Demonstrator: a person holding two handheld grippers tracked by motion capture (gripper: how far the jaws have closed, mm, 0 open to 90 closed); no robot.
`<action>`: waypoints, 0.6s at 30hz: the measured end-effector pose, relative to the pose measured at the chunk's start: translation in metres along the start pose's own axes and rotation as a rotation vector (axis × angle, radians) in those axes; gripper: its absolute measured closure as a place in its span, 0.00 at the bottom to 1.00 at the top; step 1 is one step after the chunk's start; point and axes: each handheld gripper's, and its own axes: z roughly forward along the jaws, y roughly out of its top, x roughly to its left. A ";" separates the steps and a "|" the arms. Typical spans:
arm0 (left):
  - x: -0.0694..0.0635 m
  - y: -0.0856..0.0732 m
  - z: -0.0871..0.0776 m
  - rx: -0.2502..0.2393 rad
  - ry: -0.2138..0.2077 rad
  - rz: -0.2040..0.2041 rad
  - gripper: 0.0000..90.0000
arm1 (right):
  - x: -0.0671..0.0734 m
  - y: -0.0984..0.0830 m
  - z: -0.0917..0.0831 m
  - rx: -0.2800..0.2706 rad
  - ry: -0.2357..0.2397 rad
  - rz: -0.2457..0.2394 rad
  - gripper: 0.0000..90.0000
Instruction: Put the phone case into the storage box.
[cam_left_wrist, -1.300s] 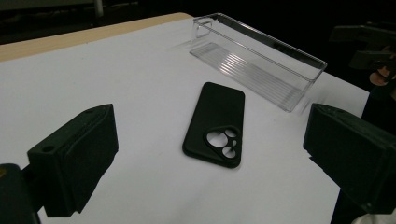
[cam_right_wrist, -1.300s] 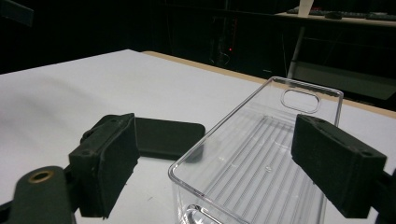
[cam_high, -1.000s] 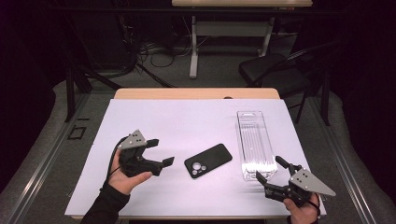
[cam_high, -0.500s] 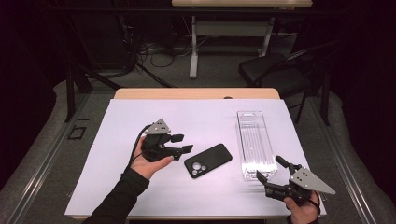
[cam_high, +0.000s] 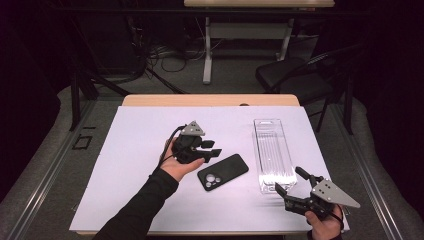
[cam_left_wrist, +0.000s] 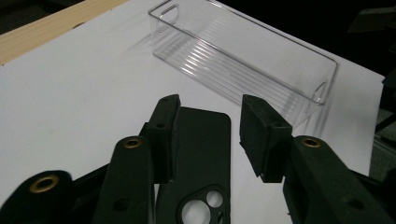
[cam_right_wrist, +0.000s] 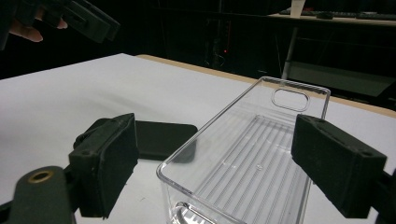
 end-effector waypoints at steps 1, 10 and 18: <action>0.000 0.002 0.003 0.003 -0.010 -0.001 0.71 | 0.000 0.000 0.000 -0.001 0.000 0.000 0.16; 0.000 0.007 0.032 0.063 -0.014 0.016 0.85 | -0.002 -0.001 0.000 0.002 -0.001 0.006 0.16; 0.001 0.008 0.056 0.093 -0.029 0.015 0.96 | -0.003 -0.001 0.000 0.001 0.001 0.006 0.16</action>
